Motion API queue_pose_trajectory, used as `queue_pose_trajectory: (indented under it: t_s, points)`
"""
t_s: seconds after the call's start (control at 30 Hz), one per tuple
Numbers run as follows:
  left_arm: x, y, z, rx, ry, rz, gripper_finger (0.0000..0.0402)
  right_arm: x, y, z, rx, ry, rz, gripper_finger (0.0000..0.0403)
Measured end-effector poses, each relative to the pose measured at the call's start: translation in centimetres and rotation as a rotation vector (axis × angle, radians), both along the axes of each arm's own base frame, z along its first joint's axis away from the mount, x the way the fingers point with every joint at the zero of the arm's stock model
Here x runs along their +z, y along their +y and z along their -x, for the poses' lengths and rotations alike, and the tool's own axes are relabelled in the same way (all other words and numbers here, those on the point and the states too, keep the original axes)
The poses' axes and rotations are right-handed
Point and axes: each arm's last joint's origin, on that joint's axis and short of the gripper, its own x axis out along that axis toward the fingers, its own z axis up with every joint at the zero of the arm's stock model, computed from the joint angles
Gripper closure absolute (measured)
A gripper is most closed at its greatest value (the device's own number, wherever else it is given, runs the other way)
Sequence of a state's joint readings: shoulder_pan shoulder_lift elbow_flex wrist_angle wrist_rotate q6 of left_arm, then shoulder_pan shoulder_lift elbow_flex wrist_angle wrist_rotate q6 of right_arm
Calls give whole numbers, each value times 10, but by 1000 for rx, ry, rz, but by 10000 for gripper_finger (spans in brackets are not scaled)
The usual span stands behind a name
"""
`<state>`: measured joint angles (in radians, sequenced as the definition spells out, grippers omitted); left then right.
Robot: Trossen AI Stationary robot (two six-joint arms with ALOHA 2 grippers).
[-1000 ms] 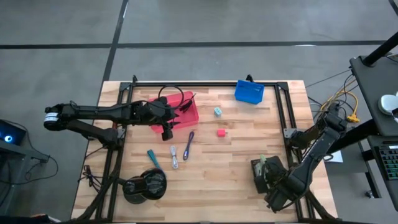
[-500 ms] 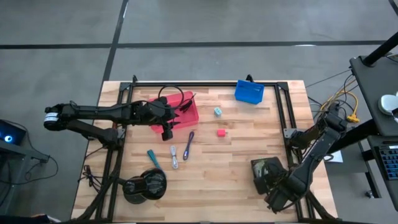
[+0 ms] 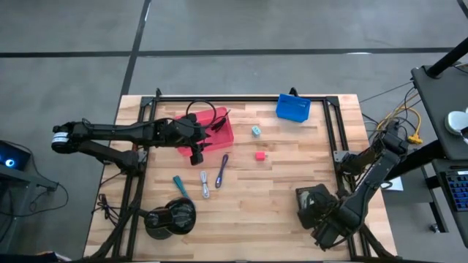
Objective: Pick and place items into bin
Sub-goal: Put the pink charger adaptor into the blue bin
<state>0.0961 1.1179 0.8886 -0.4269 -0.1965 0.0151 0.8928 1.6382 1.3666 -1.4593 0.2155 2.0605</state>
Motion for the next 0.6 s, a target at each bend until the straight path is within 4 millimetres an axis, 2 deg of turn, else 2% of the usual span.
queue_pose_trajectory:
  t_s: [0.23, 0.43, 0.5, 0.53, 0.6]
  points:
    - [1, 0, 0, -20, 6, -26, 278, 5, -6, -9, 330, -200, 314, 281]
    - [4, 0, -2, -21, -39, -33, 278, 9, -11, -18, 630, -386, 819, 287]
    - [7, 0, -6, -10, -106, -16, 278, 3, -13, -21, 651, -526, 1102, 287]
    - [9, 1, -8, -4, -154, -12, 278, -2, -15, -23, 633, -583, 1180, 287]
    - [12, 1, -14, -1, -249, -15, 278, -11, -26, -30, 635, -510, 1230, 287]
